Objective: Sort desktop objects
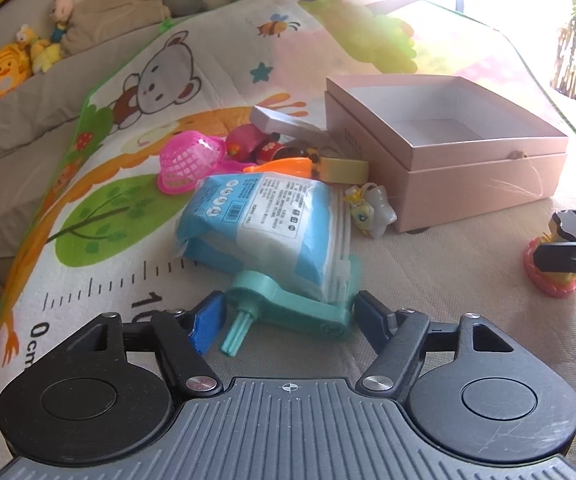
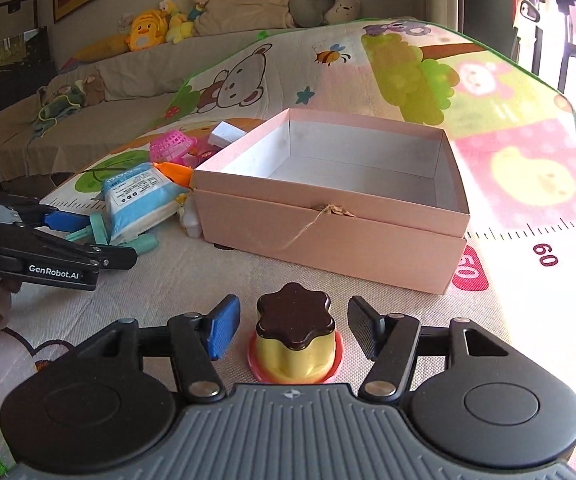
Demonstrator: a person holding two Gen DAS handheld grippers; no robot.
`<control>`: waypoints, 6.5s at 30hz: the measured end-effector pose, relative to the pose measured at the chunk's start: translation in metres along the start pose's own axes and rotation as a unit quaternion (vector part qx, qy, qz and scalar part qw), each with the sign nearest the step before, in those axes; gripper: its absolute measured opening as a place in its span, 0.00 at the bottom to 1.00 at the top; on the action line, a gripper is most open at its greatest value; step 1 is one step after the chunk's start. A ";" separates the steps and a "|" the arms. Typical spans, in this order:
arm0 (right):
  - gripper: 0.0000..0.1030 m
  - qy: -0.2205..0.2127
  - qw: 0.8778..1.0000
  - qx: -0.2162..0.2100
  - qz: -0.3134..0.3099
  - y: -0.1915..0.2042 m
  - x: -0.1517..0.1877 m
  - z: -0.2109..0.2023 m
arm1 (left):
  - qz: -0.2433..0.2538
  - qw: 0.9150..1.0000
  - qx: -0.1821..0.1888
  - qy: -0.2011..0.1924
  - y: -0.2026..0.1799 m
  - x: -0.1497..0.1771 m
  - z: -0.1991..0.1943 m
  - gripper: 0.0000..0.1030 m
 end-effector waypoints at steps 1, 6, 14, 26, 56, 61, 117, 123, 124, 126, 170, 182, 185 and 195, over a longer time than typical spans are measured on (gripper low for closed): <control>0.38 0.006 1.000 -0.003 -0.005 0.001 0.001 -0.002 | 0.002 1.000 0.004 0.001 -0.001 0.003 -0.005 0.73; 0.38 0.016 0.999 -0.021 -0.031 0.009 0.011 -0.034 | 0.025 0.999 0.042 -0.001 -0.015 0.026 -0.047 0.73; 0.37 -0.103 0.994 0.010 -0.024 -0.040 -0.058 -0.121 | 0.058 0.985 0.110 -0.121 -0.060 -0.049 -0.094 0.73; 0.52 -0.096 0.993 0.059 0.036 -0.116 -0.120 -0.043 | 0.018 0.989 0.084 -0.124 -0.067 -0.097 -0.015 0.97; 0.36 -0.009 0.885 0.149 -0.442 0.140 -0.095 0.109 | -0.115 0.986 -0.083 -0.088 0.111 -0.028 -0.030 1.00; 0.02 0.005 0.892 0.136 -0.431 0.138 -0.096 0.105 | -0.124 0.987 -0.058 -0.085 0.103 -0.026 -0.034 1.00; 0.86 -0.009 0.997 0.025 0.069 -0.039 0.037 -0.039 | -0.044 0.997 0.024 -0.055 -0.003 -0.020 -0.007 0.99; 0.98 -0.008 0.996 -0.002 0.091 -0.023 0.055 -0.039 | -0.017 0.999 0.002 -0.040 -0.027 -0.034 0.027 0.77; 1.00 -0.004 0.996 -0.006 0.093 -0.021 0.057 -0.038 | -0.012 0.999 -0.001 -0.039 -0.029 -0.035 0.031 0.76; 1.00 -0.002 0.995 -0.012 0.094 -0.019 0.060 -0.037 | -0.006 0.999 -0.005 -0.038 -0.032 -0.036 0.035 0.74; 0.77 0.019 0.998 -0.021 -0.053 -0.041 0.024 -0.040 | 0.040 0.996 0.081 0.007 -0.044 0.029 -0.019 0.88; 0.54 0.038 0.997 -0.059 -0.043 -0.025 0.017 -0.008 | 0.029 0.996 0.084 0.012 -0.045 0.024 -0.014 0.85; 0.54 0.022 0.997 -0.048 -0.055 -0.021 0.013 -0.032 | 0.032 0.996 0.088 0.011 -0.048 0.022 -0.015 0.63; 0.54 -0.084 0.992 0.043 -0.079 -0.033 -0.031 -0.166 | 0.059 0.989 0.109 -0.075 -0.058 -0.014 -0.073 0.43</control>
Point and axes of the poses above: each gripper's, at about its wrist camera, not at the fingertips, and z roughly the way its jaws point, y to its left, x to its underside, the point moved 4 cm from there along z, roughly the way its jaws point, and after that the axes turned 15 degrees about -z, right-handed, at the moved point
